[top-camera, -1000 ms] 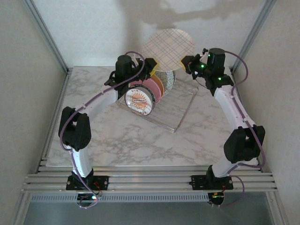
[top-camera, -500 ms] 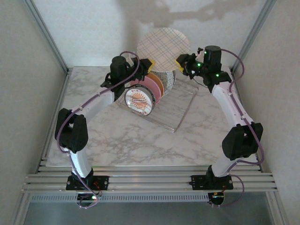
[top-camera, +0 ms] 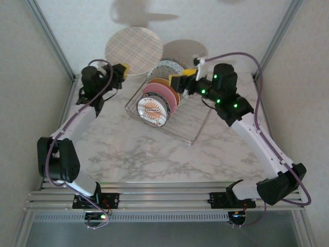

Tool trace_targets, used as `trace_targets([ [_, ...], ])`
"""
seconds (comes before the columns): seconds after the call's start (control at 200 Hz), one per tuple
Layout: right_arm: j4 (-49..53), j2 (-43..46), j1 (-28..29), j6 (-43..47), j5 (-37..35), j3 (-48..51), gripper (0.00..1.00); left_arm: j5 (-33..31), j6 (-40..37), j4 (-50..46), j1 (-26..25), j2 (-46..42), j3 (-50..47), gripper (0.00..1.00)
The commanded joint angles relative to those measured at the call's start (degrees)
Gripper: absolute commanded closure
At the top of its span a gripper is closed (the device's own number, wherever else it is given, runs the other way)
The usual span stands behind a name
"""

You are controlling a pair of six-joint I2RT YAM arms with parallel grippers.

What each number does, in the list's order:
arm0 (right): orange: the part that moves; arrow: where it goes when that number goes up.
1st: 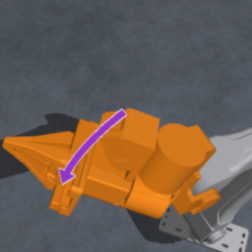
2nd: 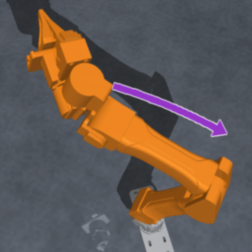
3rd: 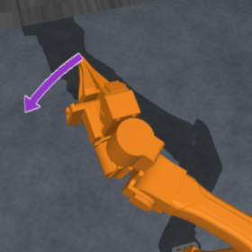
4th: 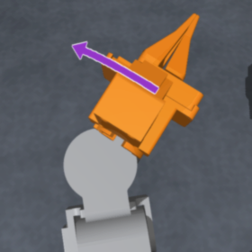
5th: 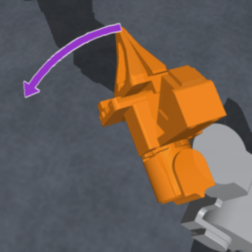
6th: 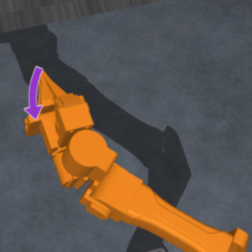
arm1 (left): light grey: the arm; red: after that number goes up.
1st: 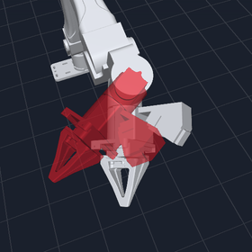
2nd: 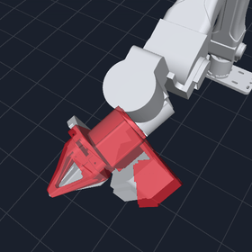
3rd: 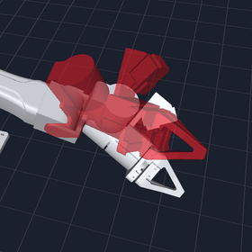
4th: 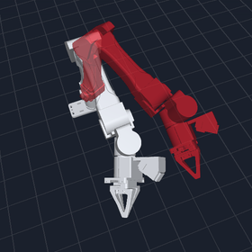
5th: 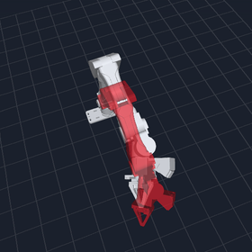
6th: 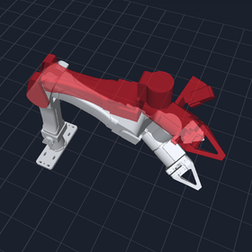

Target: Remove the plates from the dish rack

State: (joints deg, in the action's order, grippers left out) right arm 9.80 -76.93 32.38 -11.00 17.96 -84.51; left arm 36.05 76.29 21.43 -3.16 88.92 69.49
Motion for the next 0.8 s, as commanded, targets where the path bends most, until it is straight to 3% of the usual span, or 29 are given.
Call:
trace_targets([
  [0.0,0.9,-0.88,4.05,17.7,-5.41,0.7,0.2,0.16,-1.58,2.87,3.81,-3.95,-4.24,1.0],
  [0.33,4.8,-5.35,12.9,23.82,-6.22,-3.7,0.2,-6.16,-4.98,6.15,12.65,-5.8,-19.3,1.0],
  [0.566,6.54,-7.69,15.82,23.67,-9.23,-6.58,0.2,-6.01,-6.87,13.58,16.41,0.2,-25.24,1.0],
  [0.796,7.31,-7.7,16.48,23.05,-9.54,-7.14,0.2,-4.59,-8.31,17.33,17.18,8.64,-23.32,1.0],
])
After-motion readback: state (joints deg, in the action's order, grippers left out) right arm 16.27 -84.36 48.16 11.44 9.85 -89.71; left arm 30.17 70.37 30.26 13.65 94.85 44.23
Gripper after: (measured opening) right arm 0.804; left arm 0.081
